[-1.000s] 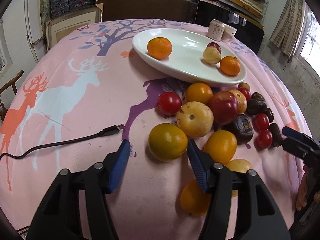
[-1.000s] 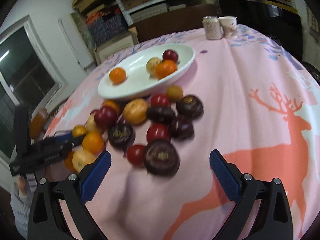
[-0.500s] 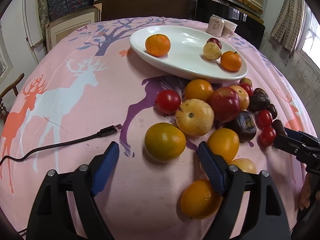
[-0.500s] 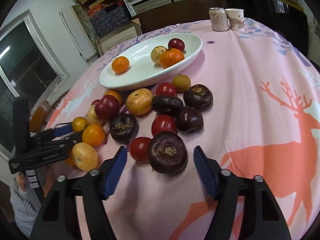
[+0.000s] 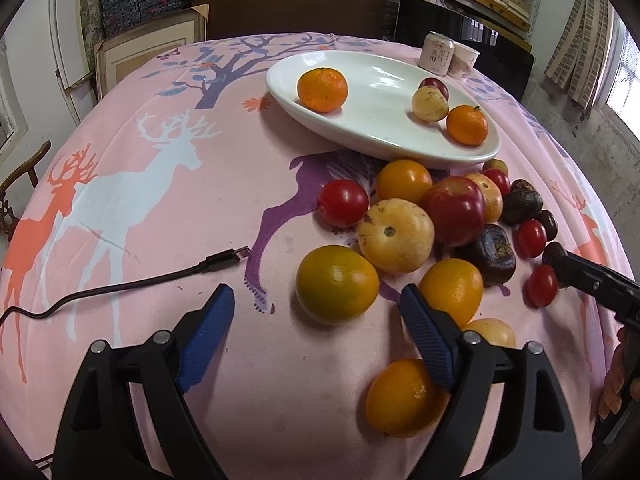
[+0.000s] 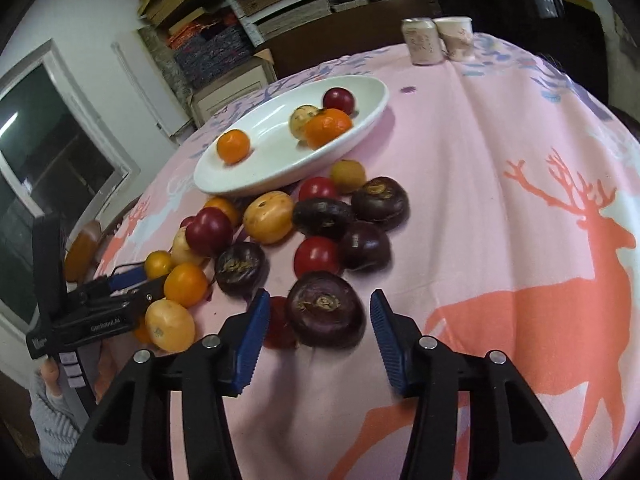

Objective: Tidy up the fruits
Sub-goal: 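Grasp a dark purple plum with the right tool while the left tool approaches a yellow orange, then grasp the yellow orange with the left tool while the right tool carries the plum to the plate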

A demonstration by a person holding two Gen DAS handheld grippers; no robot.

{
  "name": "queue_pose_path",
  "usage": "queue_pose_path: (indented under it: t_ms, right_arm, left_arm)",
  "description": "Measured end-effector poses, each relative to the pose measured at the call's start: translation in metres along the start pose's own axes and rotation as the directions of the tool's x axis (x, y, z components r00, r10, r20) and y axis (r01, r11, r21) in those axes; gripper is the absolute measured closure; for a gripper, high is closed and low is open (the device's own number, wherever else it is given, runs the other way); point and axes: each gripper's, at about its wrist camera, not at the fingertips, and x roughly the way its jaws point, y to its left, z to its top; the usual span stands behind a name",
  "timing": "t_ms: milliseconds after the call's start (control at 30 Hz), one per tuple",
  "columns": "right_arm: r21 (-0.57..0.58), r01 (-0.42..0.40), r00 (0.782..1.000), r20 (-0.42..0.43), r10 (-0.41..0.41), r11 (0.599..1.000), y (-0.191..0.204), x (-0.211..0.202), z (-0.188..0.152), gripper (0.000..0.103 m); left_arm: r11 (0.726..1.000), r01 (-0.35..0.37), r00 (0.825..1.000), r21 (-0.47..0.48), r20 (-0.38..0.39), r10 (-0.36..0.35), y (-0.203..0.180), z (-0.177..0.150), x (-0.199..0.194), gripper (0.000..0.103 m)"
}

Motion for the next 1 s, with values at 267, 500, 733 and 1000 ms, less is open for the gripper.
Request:
queue_pose_path:
  t_ms: [267,500,733,1000]
  right_arm:
    - [-0.022,-0.033,0.999,-0.022,0.033,0.999,0.005,0.003,-0.001,0.05]
    - [0.028,-0.083,0.996,-0.017,0.084,0.996,-0.005,-0.001,-0.001,0.063]
    - [-0.031,-0.029,0.999,0.04,0.031,0.999,0.005,-0.014,-0.006,0.063]
    - [-0.013,-0.037,0.998,0.04,0.038,0.999,-0.002,-0.015,-0.007,0.063]
  left_arm:
    - [1.0,0.004,1.0,0.001,0.005,-0.004,-0.001,0.0,-0.001,0.02]
    - [1.0,0.01,1.0,0.004,0.002,-0.01,-0.001,0.0,-0.001,0.024]
    - [1.0,0.019,1.0,0.006,0.012,-0.019,-0.002,0.0,-0.002,0.037]
    - [1.0,0.021,1.0,0.012,0.02,-0.022,-0.001,0.001,-0.002,0.054]
